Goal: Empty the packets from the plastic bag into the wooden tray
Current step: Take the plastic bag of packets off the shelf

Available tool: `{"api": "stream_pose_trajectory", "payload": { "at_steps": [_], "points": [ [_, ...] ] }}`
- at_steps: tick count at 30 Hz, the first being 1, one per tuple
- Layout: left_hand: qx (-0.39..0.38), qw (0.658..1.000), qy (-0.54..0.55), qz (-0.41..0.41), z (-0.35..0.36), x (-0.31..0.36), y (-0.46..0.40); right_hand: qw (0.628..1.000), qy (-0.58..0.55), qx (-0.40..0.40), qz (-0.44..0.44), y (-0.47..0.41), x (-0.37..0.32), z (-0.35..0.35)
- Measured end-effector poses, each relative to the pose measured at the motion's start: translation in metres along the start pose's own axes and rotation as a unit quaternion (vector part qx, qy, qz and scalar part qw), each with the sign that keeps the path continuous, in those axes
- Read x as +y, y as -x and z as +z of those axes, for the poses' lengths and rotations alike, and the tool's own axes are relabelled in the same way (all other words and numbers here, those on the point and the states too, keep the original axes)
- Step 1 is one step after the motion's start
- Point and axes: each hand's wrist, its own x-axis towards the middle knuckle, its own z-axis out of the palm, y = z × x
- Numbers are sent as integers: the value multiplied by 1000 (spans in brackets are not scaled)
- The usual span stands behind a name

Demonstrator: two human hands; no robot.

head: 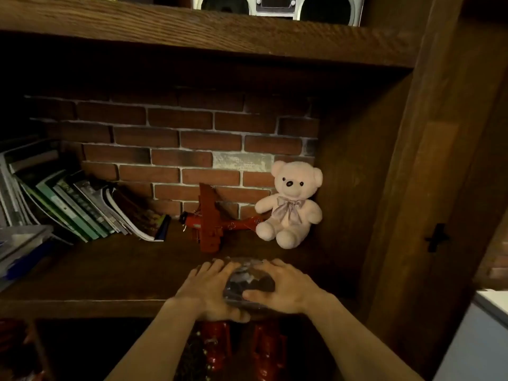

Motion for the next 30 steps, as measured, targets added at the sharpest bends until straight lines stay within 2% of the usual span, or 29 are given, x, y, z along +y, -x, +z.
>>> {"api": "stream_pose_trajectory", "payload": {
  "at_steps": [4,7,10,17,25,30],
  "points": [
    [-5,1000,-20,19,9,-4,-1,999,5,-43,-34,-2,6,15],
    [19,999,-13,37,12,-2,0,998,33,-36,-47,-2,11,21],
    [47,998,3,49,15,0,3,996,76,-2,-51,-1,10,23],
    [104,992,44,52,-8,-1,10,991,63,88,-75,4,4,0],
    [219,974,18,58,-64,8,25,976,64,184,-100,11,-16,-51],
    [264,963,-9,53,-98,13,38,965,60,230,-109,19,-31,-85]
  ]
}}
